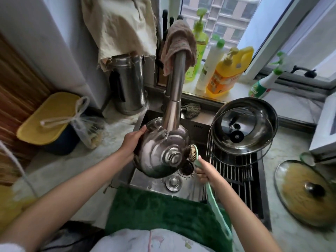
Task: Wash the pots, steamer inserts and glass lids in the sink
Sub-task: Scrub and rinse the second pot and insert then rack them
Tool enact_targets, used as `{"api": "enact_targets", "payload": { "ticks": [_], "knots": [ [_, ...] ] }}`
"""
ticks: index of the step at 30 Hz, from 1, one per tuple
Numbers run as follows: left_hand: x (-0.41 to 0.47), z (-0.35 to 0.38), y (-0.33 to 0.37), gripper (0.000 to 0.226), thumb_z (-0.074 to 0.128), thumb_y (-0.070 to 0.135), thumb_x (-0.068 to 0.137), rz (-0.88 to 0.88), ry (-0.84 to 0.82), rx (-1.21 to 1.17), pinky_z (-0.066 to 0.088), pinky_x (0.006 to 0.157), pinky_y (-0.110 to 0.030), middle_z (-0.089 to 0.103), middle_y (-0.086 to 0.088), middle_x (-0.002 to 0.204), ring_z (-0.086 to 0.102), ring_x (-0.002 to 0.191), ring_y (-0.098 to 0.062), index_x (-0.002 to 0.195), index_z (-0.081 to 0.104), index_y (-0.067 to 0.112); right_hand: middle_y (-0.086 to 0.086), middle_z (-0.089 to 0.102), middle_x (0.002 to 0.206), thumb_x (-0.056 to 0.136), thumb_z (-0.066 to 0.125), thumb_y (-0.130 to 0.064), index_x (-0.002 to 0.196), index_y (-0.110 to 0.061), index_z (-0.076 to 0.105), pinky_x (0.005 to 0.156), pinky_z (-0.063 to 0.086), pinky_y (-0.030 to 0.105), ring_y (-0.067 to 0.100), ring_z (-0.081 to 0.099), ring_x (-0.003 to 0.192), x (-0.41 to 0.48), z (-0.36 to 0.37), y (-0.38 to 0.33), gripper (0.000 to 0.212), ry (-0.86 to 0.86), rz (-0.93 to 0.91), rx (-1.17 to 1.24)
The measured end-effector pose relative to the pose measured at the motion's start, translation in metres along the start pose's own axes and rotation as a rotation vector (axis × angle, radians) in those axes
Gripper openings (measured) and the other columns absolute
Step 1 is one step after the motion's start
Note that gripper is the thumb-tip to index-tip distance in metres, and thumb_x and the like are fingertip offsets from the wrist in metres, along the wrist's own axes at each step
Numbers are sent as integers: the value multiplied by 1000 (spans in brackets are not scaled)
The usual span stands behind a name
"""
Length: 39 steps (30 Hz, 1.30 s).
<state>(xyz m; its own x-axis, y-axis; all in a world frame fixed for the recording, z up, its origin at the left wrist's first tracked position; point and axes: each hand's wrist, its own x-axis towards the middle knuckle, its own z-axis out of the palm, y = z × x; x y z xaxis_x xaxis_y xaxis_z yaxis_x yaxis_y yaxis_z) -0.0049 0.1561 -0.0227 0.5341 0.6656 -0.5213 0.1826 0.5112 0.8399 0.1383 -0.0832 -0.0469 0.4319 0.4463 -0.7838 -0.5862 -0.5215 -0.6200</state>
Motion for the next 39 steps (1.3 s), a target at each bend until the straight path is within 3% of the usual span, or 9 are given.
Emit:
{"api": "enact_targets", "payload": {
  "ticks": [5, 8, 11, 16, 21, 27, 32, 35, 39],
  "knots": [
    [9, 15, -8, 39, 50, 45, 94, -228, -114, -264, 53, 77, -33, 73, -9, 91, 70, 85, -23, 99, 69, 11, -12, 39, 46, 80, 65, -44, 92, -15, 58, 31, 23, 14, 1, 34, 33, -9, -12, 17, 33, 153, -157, 25],
    [12, 13, -17, 51, 41, 52, 95, -334, -133, -349, 48, 86, -37, 71, -11, 100, 68, 93, -26, 105, 68, 11, -1, 52, 66, 95, 55, -25, 114, -7, 57, 36, 38, 17, 8, 49, 51, -13, -18, 18, 26, 236, -194, 127],
    [14, 14, -27, 62, 36, 57, 95, -426, -203, -415, 44, 91, -39, 72, -13, 99, 70, 89, -26, 95, 74, 7, 3, 61, 93, 99, 46, -18, 120, -10, 53, 64, 56, 27, 14, 59, 82, -14, -19, 15, 23, 214, -225, 282],
    [16, 24, -18, 56, 46, 56, 90, -541, -284, -302, 50, 89, -39, 72, -14, 97, 70, 89, -26, 99, 71, 6, 0, 54, 71, 75, 73, -45, 101, -13, 57, 56, 49, 25, 18, 52, 64, -26, -16, 12, 45, 88, -237, 482],
    [12, 47, -10, 50, 52, 48, 91, -579, -291, -113, 48, 86, -36, 72, -14, 88, 67, 88, -26, 80, 73, 3, 15, 65, 120, 85, 46, -57, 125, -7, 56, 90, 50, 41, 29, 61, 112, -25, -7, 7, 65, 167, -214, 648],
    [14, 66, -15, 29, 50, 28, 82, -219, 1, -82, 48, 92, -39, 68, -15, 93, 64, 84, -27, 79, 69, 7, 13, 60, 125, 94, 45, -50, 116, -8, 57, 93, 47, 44, 30, 58, 112, -26, 12, -4, 49, 382, -124, 826],
    [-34, 99, -41, 49, 39, 30, 89, 181, 15, 413, 30, 103, -25, 38, -13, 147, 38, 134, -22, 132, 53, 10, 8, 59, 119, 93, 45, -54, 114, -14, 52, 81, 50, 41, 24, 60, 90, -24, 17, -22, 46, 530, -161, 871],
    [-2, 92, -19, 46, 44, 17, 86, 4, 149, -72, 44, 70, -19, 71, -9, 103, 63, 86, -13, 124, 53, -9, 6, 61, 102, 93, 46, -54, 110, -13, 51, 69, 50, 39, 20, 61, 75, -32, 20, -28, 45, 511, -162, 854],
    [0, 84, -18, 46, 49, 24, 86, -147, 157, -135, 49, 84, -31, 70, -12, 94, 61, 92, -26, 126, 58, 3, 6, 62, 98, 93, 48, -53, 106, -12, 52, 70, 52, 37, 18, 61, 75, -39, 26, -36, 43, 543, -179, 800]
  ]
}}
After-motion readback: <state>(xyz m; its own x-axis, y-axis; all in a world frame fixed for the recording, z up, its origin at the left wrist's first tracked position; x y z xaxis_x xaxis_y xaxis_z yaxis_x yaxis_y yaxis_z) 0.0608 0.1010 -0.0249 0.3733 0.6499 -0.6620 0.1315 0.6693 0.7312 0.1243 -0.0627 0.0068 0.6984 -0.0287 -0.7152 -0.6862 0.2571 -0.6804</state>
